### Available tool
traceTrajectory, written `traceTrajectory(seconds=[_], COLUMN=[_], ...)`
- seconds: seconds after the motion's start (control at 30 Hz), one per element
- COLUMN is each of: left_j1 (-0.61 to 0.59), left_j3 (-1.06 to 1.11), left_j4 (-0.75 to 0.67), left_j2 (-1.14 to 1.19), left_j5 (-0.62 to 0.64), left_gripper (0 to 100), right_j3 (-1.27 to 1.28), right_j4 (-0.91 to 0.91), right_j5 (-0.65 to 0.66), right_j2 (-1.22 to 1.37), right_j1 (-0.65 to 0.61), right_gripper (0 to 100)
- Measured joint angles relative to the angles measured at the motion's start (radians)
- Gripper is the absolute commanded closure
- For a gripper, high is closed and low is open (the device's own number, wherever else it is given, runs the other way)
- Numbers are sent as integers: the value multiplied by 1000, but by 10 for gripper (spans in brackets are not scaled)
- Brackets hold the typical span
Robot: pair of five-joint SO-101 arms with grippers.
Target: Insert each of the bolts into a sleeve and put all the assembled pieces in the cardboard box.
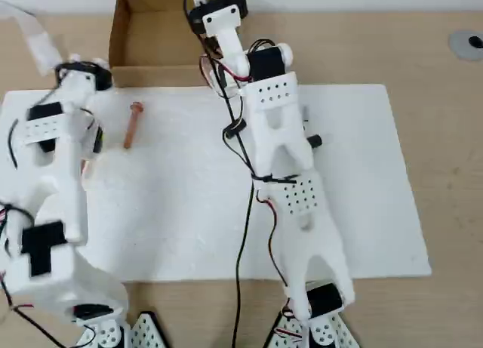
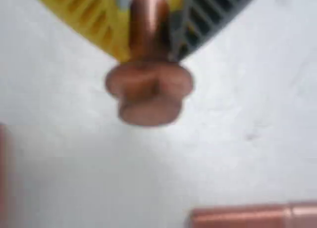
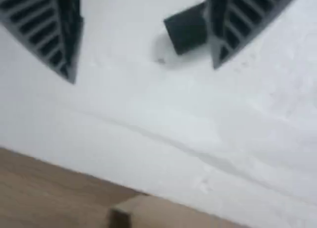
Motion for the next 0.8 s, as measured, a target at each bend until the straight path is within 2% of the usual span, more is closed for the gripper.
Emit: traceTrajectory(seconds=[0.13,0.27,0.53,0.8], left_j1=[38,57,58,58], left_j3=[2,68,295,404], left_j4=[109,132,135,137], left_j2=[-199,-405,-749,-1046], left_j5=[6,28,44,120], left_gripper=[990,990,990,991], right_j3=[0,86,476,571], right_j4=[2,2,3,-8], right_j5=[-97,-216,-626,-776], right_j2=[-83,-150,-201,-201], right_j1=[0,0,-28,-28], right_gripper=[789,789,789,789])
